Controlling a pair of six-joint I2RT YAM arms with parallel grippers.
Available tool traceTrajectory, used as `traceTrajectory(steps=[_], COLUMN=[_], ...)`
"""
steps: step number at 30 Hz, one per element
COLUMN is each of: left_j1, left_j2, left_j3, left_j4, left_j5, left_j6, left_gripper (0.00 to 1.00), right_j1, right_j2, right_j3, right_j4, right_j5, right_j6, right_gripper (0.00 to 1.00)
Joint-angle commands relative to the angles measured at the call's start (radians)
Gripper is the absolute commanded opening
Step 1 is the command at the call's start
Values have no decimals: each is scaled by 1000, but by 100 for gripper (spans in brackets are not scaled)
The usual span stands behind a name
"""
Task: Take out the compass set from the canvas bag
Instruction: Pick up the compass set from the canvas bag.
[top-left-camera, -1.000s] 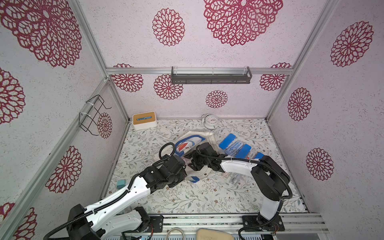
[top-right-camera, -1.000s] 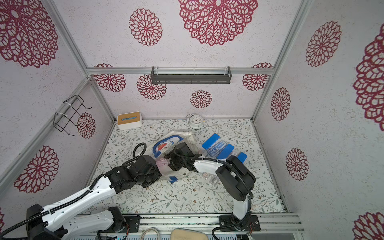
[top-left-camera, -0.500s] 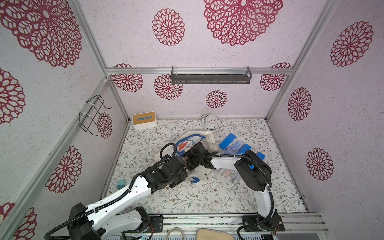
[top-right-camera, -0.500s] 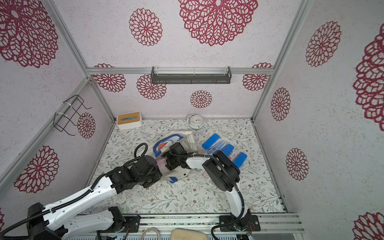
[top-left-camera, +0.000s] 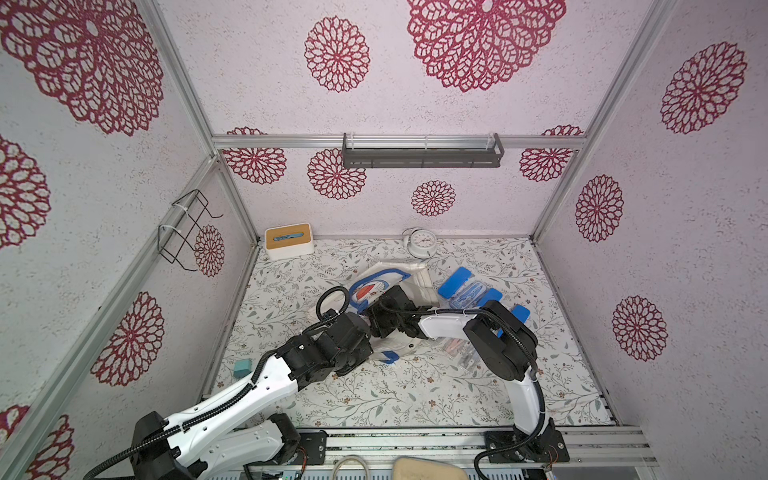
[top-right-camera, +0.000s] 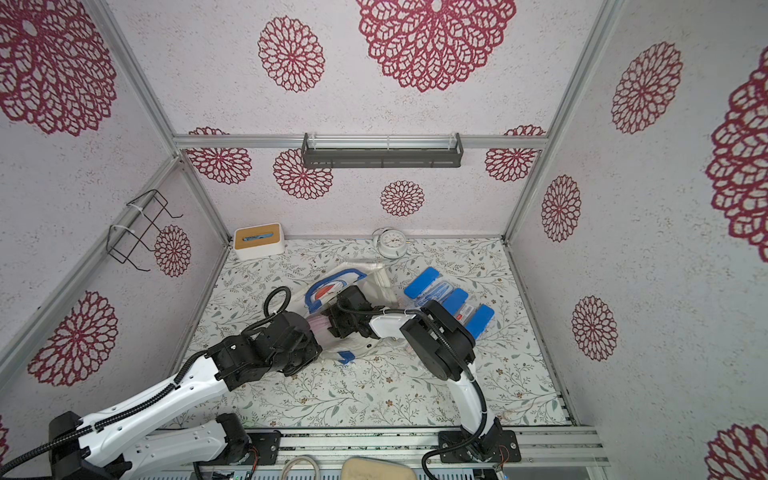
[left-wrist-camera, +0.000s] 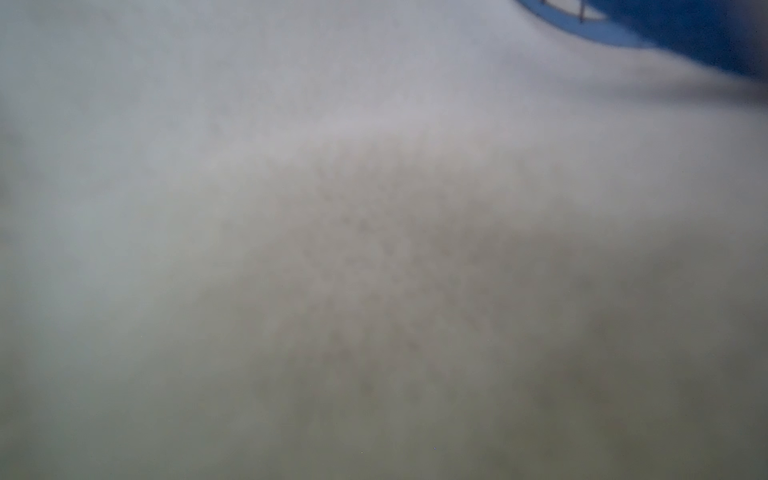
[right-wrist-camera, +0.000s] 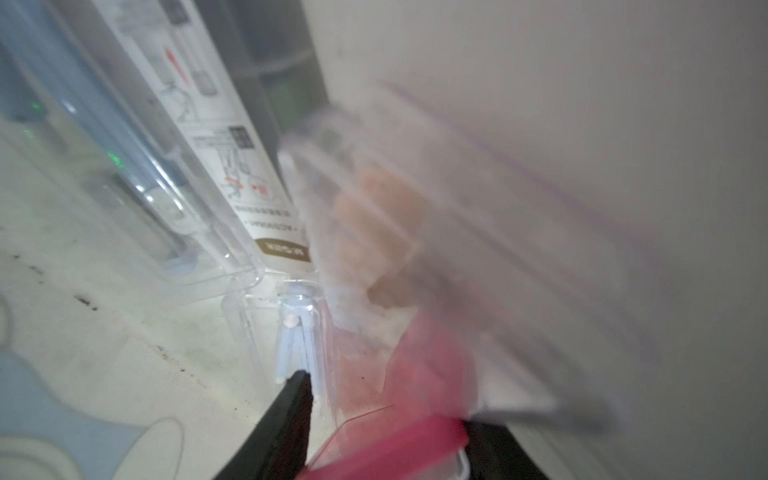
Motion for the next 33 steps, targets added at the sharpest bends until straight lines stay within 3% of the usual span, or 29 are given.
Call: traceTrajectory(steps=[1,17,25,33], left_j1=[-11,26,94,187], left_j2=[-24,-33,-8,33], left_j3=[-13,-4,25,39], left_j4=[1,-2,-9,10], left_j5=[2,-36,-13,41], left_j6=[-24,-36,11,58], left_gripper=[0,0,0,0], right_j1=[5,-45,-167,-341], right_j2=[-78,-382,-653,-909], right_j3=[-17,-181,-381,-402], right_j4=[36,-106,-219,-417], right_j5=[29,30,18,-49], right_j6=[-27,-197,-309,-437], right_gripper=[33,33,33,33])
